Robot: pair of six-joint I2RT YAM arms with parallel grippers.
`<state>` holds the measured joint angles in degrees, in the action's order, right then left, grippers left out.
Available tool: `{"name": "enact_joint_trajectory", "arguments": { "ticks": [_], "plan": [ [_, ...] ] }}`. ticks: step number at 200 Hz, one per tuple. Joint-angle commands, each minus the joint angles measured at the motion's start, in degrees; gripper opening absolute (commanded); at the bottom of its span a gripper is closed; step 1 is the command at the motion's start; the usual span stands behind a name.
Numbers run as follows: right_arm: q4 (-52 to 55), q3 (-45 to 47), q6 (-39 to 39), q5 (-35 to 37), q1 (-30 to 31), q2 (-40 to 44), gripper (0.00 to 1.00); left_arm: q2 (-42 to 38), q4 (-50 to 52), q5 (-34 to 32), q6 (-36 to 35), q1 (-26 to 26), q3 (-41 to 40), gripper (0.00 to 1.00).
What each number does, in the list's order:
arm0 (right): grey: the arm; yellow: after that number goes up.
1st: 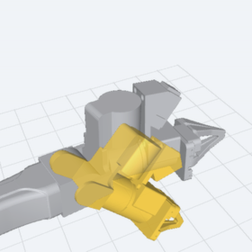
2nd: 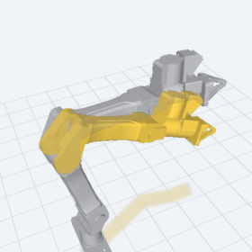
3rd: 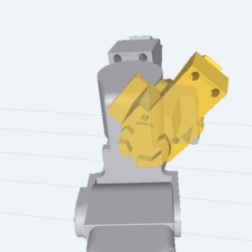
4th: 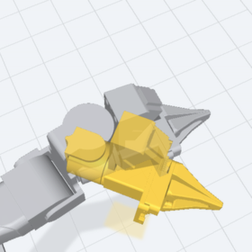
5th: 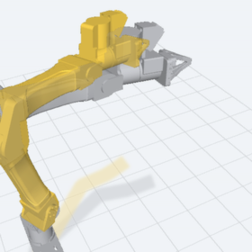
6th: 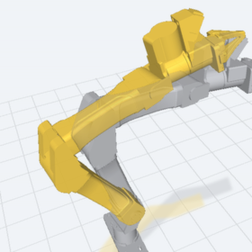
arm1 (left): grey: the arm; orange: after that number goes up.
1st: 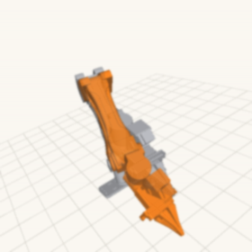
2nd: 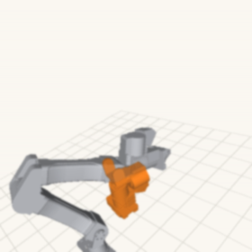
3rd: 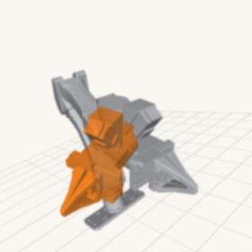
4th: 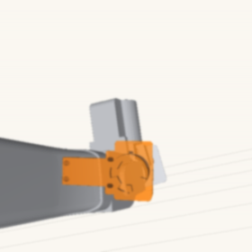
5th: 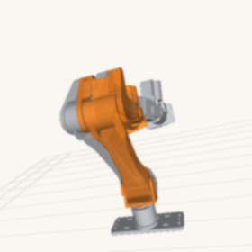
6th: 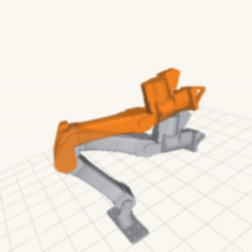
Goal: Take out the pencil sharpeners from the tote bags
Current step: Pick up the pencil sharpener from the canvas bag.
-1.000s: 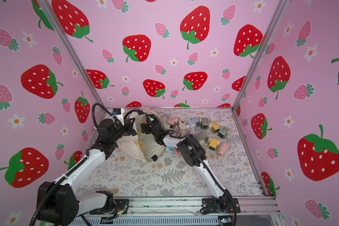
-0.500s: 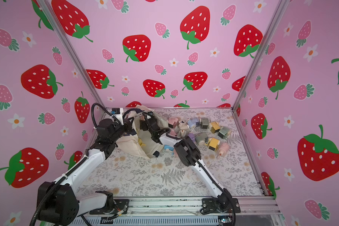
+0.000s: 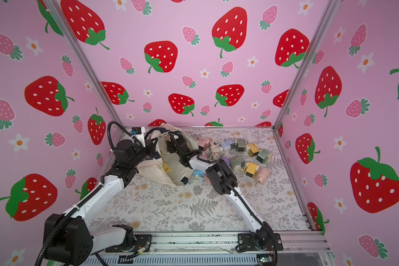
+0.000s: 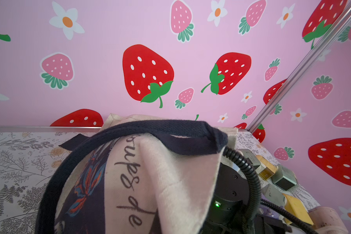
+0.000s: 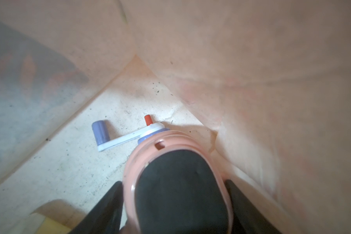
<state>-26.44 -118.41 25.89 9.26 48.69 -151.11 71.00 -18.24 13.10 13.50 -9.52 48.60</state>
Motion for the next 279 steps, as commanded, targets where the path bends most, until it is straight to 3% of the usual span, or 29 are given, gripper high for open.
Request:
{"name": "enact_joint_trajectory", "arguments": {
  "ticks": [1,41,137,217,237,279],
  "plan": [
    [-2.8,2.7,2.0,2.5,-3.1,1.2,0.53,-1.1,-4.1,1.7,-0.2,-0.1,3.3,0.00],
    [-6.0,9.3,0.5,-1.0,-3.1,4.6,0.54,-0.8,-4.1,1.9,-0.1,-0.2,3.5,0.00],
    [-10.7,29.9,0.0,-12.7,-2.1,22.1,0.52,-0.6,-4.2,2.2,0.1,-0.3,3.7,0.00],
    [-9.2,37.7,2.8,-23.9,-0.9,28.9,0.53,-0.8,-4.2,2.2,0.1,-0.3,3.6,0.00],
    [-6.6,38.5,0.0,-27.6,0.2,30.2,0.52,-1.0,-4.2,2.2,0.0,-0.3,3.5,0.00],
    [-2.0,43.0,-5.9,-27.2,2.1,35.5,0.52,-1.0,-4.1,2.0,-0.1,-0.3,3.5,0.00]
  ]
}}
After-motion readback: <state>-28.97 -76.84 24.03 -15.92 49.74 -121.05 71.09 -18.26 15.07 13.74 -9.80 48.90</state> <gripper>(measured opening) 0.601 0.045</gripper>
